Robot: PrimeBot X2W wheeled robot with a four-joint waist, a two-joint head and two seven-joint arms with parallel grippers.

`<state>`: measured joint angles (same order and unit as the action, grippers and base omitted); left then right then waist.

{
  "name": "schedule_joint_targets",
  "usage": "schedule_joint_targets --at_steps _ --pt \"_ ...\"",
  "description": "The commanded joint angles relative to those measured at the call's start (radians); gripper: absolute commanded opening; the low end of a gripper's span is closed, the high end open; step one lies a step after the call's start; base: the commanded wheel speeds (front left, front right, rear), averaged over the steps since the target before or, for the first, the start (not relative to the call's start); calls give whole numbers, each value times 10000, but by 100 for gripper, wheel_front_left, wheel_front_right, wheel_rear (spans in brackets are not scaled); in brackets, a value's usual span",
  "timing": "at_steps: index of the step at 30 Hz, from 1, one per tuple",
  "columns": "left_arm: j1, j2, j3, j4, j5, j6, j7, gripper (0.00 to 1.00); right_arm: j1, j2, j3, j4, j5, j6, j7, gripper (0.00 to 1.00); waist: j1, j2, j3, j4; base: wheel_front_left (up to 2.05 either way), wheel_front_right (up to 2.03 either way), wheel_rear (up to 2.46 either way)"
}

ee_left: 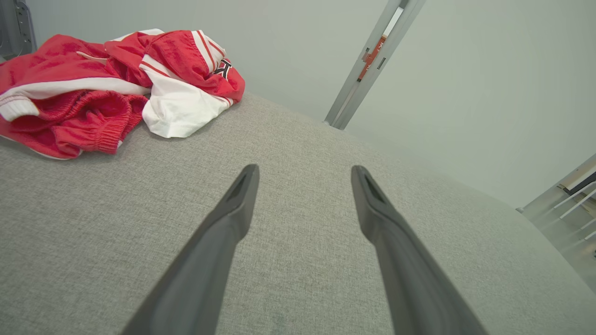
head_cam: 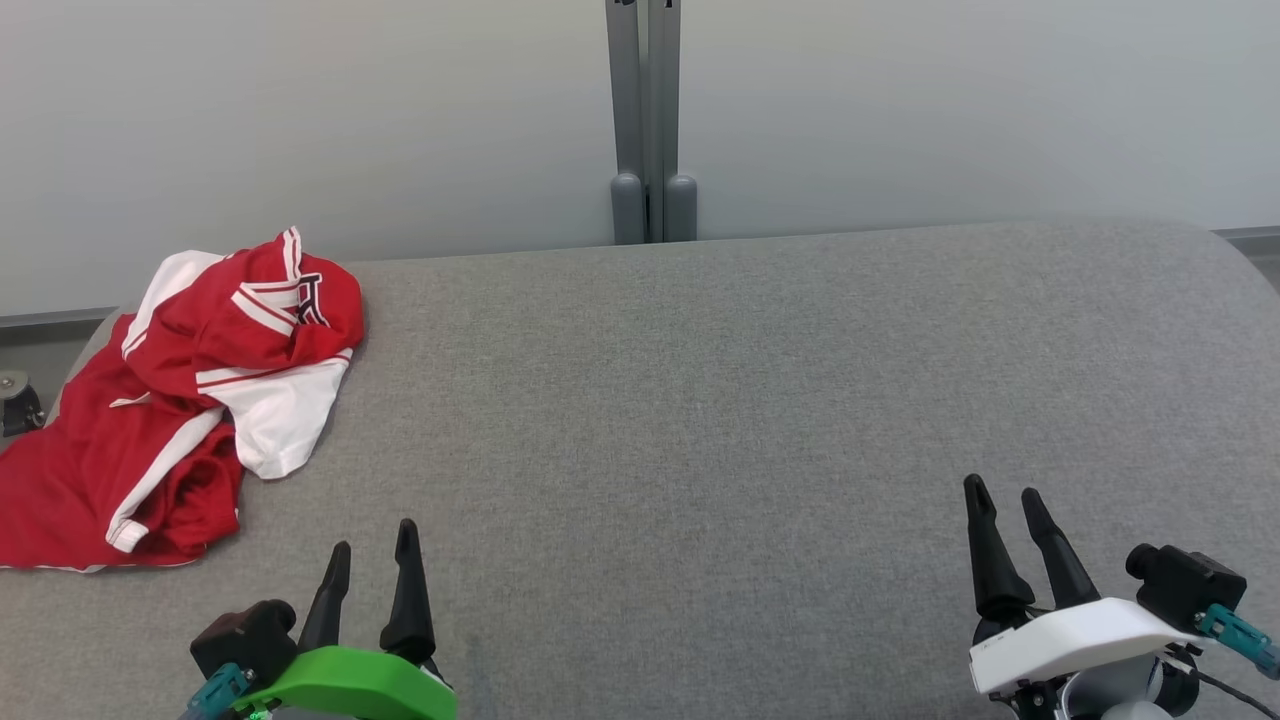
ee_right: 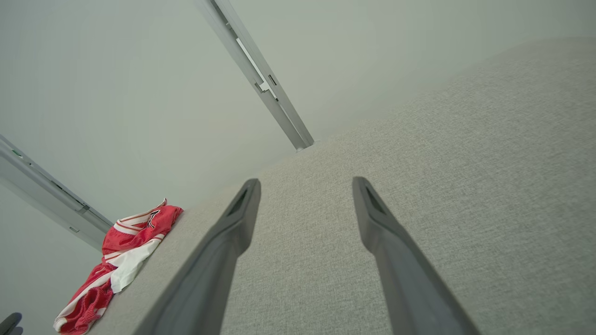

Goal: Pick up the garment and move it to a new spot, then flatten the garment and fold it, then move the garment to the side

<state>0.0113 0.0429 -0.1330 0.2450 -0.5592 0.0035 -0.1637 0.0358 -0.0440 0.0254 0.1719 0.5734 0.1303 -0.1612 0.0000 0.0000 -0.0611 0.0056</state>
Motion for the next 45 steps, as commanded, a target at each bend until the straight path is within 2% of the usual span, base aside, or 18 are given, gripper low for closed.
schedule_joint_targets --at_steps 1,19,45 --pt "64 76 -43 -14 256 63 -101 100 45 -55 43 -34 -318 5 -130 100 0 0 -7 5 0 0 0" --pt "136 90 -217 284 1758 237 -503 100 134 -68 165 155 -2150 5 -533 100 0 0 -61 68 0 0 0" --pt "236 105 -567 680 3291 519 -1008 100 197 -81 219 454 -4284 6 -1030 100 0 0 -208 131 0 0 0"
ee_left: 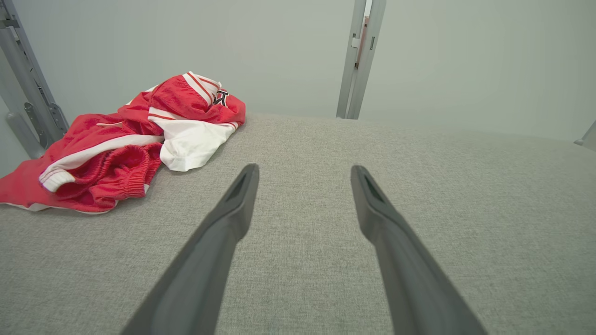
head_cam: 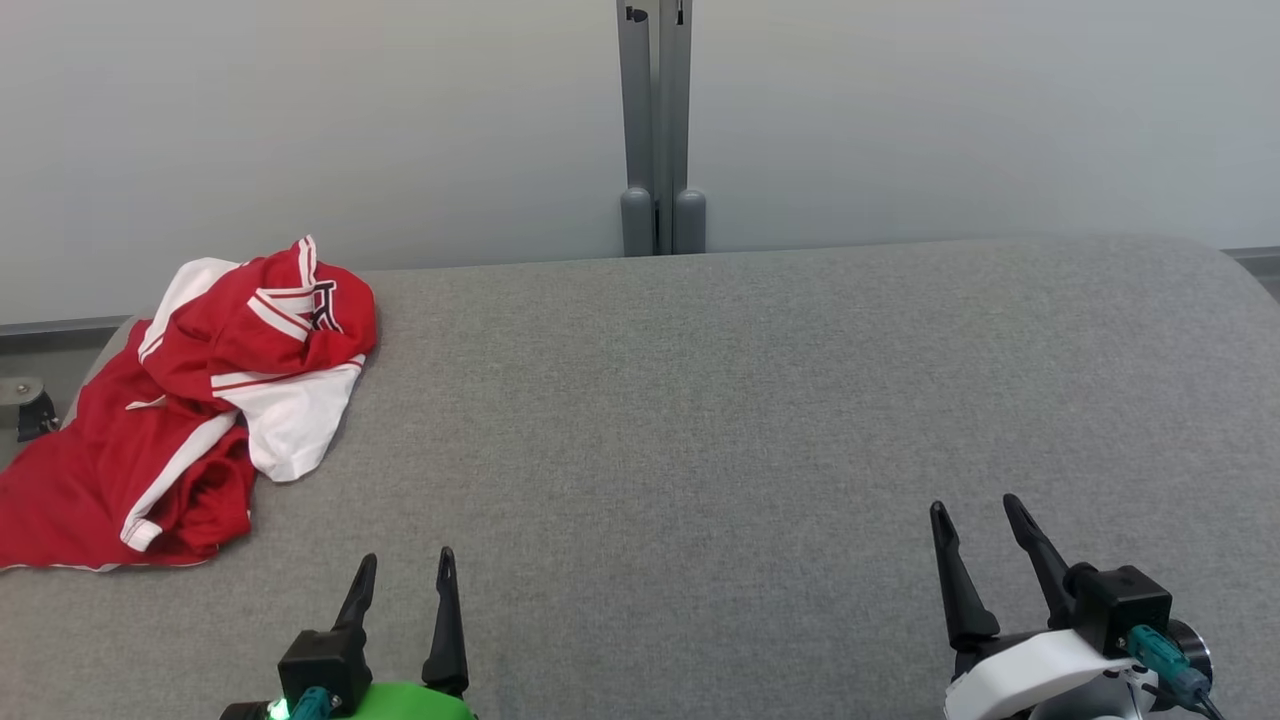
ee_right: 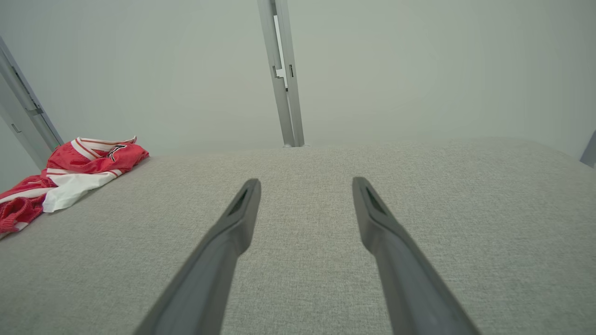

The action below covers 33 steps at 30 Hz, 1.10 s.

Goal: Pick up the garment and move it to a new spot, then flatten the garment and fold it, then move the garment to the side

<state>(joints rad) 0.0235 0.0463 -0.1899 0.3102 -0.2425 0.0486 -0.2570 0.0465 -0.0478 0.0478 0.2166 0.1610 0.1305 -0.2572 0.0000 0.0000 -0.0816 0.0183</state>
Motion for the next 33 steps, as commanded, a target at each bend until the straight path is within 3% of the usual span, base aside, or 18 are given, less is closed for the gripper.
schedule_joint_targets --at_steps 1,25,33 --pt "108 72 -6 41 178 75 -93 100 91 -44 -5 10 -219 2 -93 100 0 0 -7 8 0 0 0" --pt "-54 70 20 333 17 20 -80 100 28 -44 -119 74 -182 2 -95 100 0 0 -21 82 0 0 0" --pt "-178 69 7 323 206 24 -80 100 131 -39 -180 -119 -119 2 -93 100 0 0 72 925 0 0 0"
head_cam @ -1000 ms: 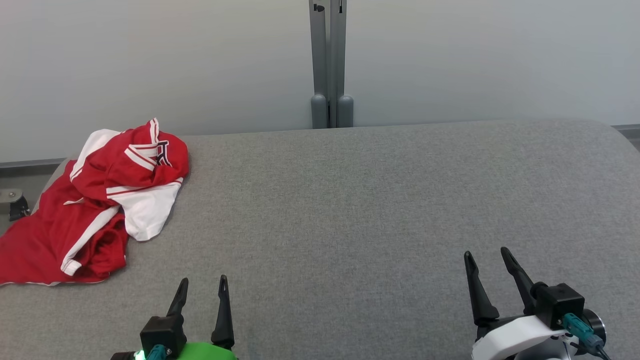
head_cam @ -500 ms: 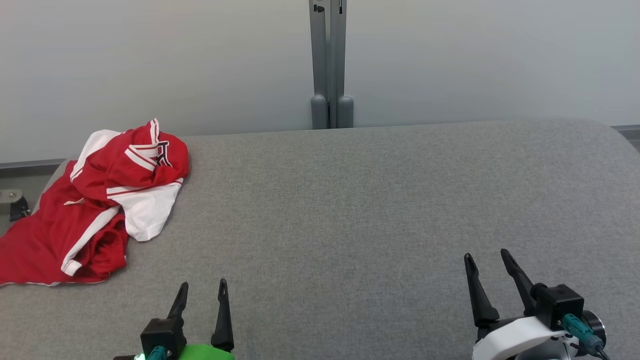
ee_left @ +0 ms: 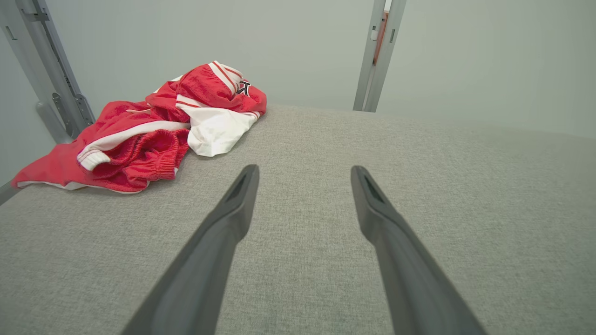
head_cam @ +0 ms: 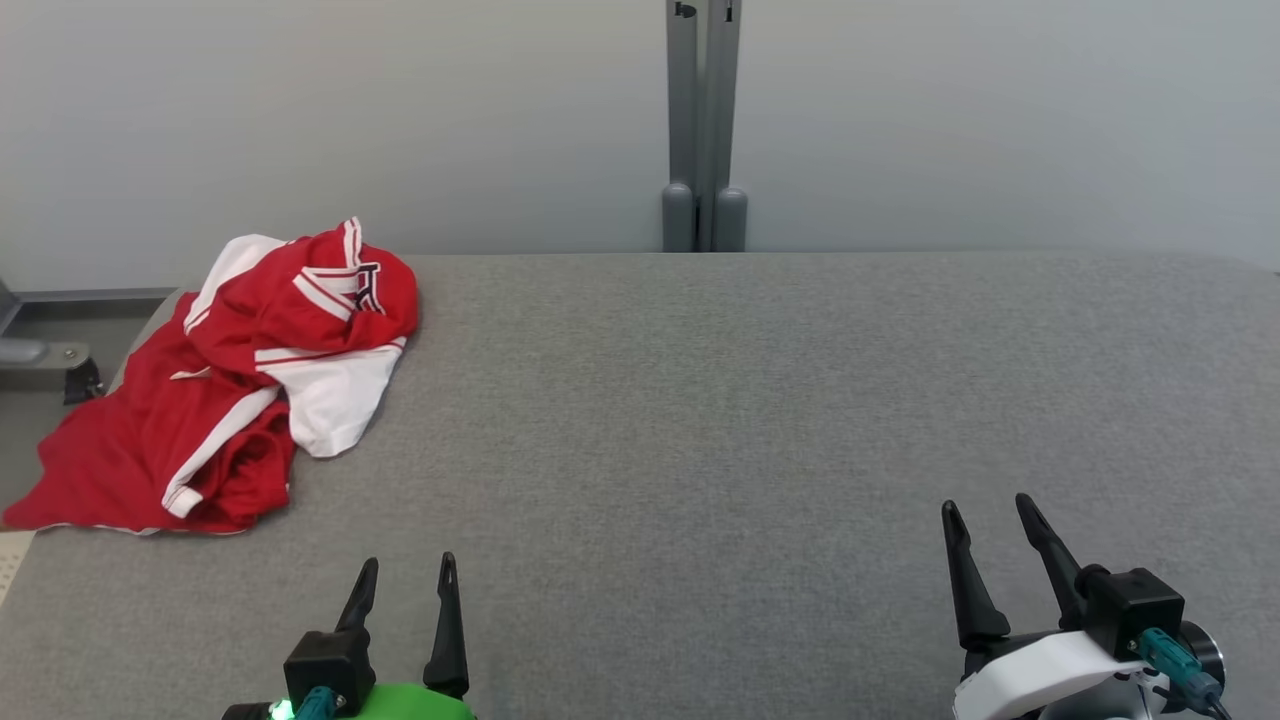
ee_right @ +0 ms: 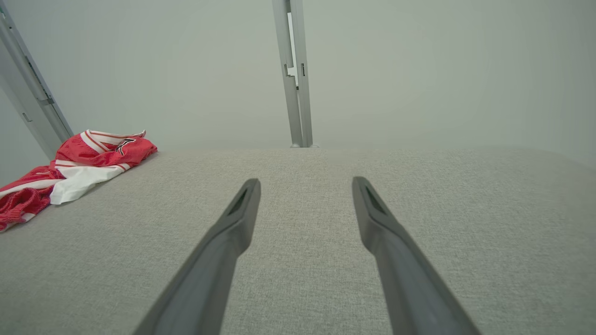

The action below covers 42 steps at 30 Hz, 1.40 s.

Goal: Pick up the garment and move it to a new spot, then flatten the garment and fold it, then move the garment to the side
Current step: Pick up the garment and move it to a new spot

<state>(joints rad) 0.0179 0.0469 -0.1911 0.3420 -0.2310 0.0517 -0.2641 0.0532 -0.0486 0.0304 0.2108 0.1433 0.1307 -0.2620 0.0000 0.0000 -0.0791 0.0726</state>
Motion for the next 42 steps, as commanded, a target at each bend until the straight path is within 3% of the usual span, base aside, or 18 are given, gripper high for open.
schedule_joint_targets --at_steps 1,9,16,29,42 --pt "-134 65 27 8 118 -19 -7 100 69 -33 12 -83 82 1 -45 100 0 0 56 558 0 0 0" --pt "-258 164 201 -71 339 -76 -9 100 -7 -32 148 -139 353 1 -39 100 0 0 180 2650 0 0 0" --pt "-307 215 384 -141 380 -88 -7 100 -187 -33 290 -153 443 1 -39 100 0 0 278 4007 0 0 0" --pt "83 122 1107 -889 222 224 -7 100 -984 -36 1027 190 166 -4 -39 100 0 0 766 4371 0 0 0" --pt "-24 102 1413 -762 178 3 -8 100 -609 -36 650 81 232 -4 -39 100 0 0 708 4345 0 0 0"
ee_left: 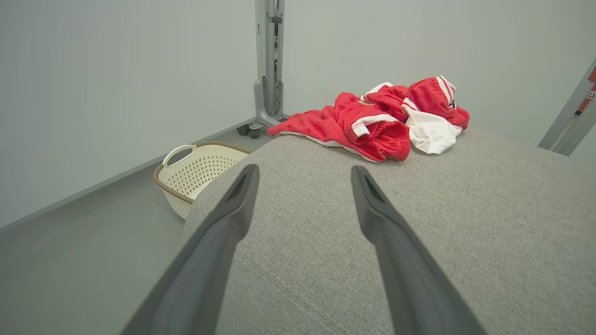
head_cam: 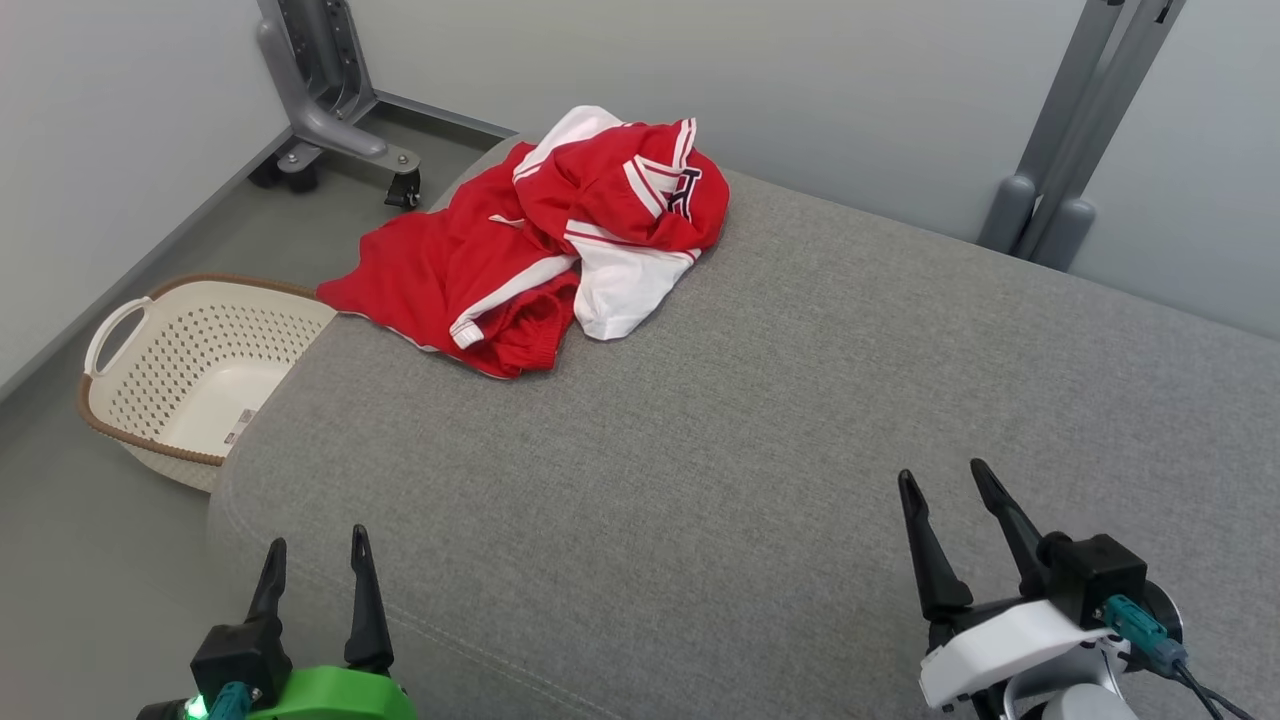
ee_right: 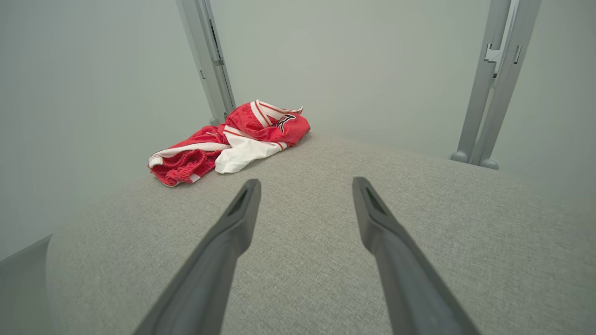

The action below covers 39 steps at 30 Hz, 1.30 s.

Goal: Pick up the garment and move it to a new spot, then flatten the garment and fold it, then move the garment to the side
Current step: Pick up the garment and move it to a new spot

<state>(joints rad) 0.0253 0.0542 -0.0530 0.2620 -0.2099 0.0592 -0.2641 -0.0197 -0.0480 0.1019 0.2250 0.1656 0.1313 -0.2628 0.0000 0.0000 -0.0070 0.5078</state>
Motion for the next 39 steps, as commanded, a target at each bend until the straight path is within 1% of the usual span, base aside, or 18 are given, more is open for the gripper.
schedule_joint_targets --at_steps 1,3,6,10,13,17,21,25,29,33,36,39 --pt "-219 116 34 124 -17 -132 -7 100 189 -42 -126 -97 -7 -10 -32 100 0 0 -23 -11 0 0 0" --pt "-614 411 126 215 90 -234 -8 100 394 -42 -279 -184 -40 -10 -32 100 0 0 -49 -22 0 0 0" --pt "-1345 886 320 263 137 -368 -1 100 524 -44 -335 -295 -217 -10 -32 100 0 0 97 -300 0 0 0" --pt "-2783 1694 385 287 327 -594 245 100 372 -44 -346 -452 -547 -10 -32 100 0 0 600 -769 0 0 0" --pt "-3909 2163 366 495 406 -835 559 100 189 -45 -301 -547 -847 -10 -32 100 0 0 1014 -1125 0 0 0" --pt "-5424 2653 222 1283 394 -1238 1155 100 -110 -44 -190 -681 -1087 -10 -33 100 0 0 1567 -1629 0 0 0" --pt "-6592 3021 156 2580 4 -1564 2025 100 -413 -42 -116 -980 -1322 -10 -32 100 0 0 2116 -2172 0 0 0" --pt "-7314 3131 12 3899 -360 -1752 2528 100 -596 -45 -185 -1265 -1607 -10 -32 100 0 0 2661 -2609 0 0 0" --pt "-7698 3012 -404 5126 -863 -1877 3011 100 -684 -39 -359 -1467 -1844 -10 -32 100 0 0 3148 -2865 0 0 0" --pt "-7864 2870 -951 5830 -1529 -1894 3219 100 -757 -41 -499 -1648 -1987 -10 -33 100 0 0 3503 -3017 0 0 0" --pt "-7918 3030 -1167 6344 -1824 -1888 3156 100 -784 -39 -551 -1760 -2036 -10 -29 100 0 0 3706 -3059 0 0 0" --pt "-8024 2990 -1241 6924 -2117 -1888 3256 100 -872 -39 -591 -1821 -2093 -10 -25 100 0 0 3866 -3086 0 0 0"
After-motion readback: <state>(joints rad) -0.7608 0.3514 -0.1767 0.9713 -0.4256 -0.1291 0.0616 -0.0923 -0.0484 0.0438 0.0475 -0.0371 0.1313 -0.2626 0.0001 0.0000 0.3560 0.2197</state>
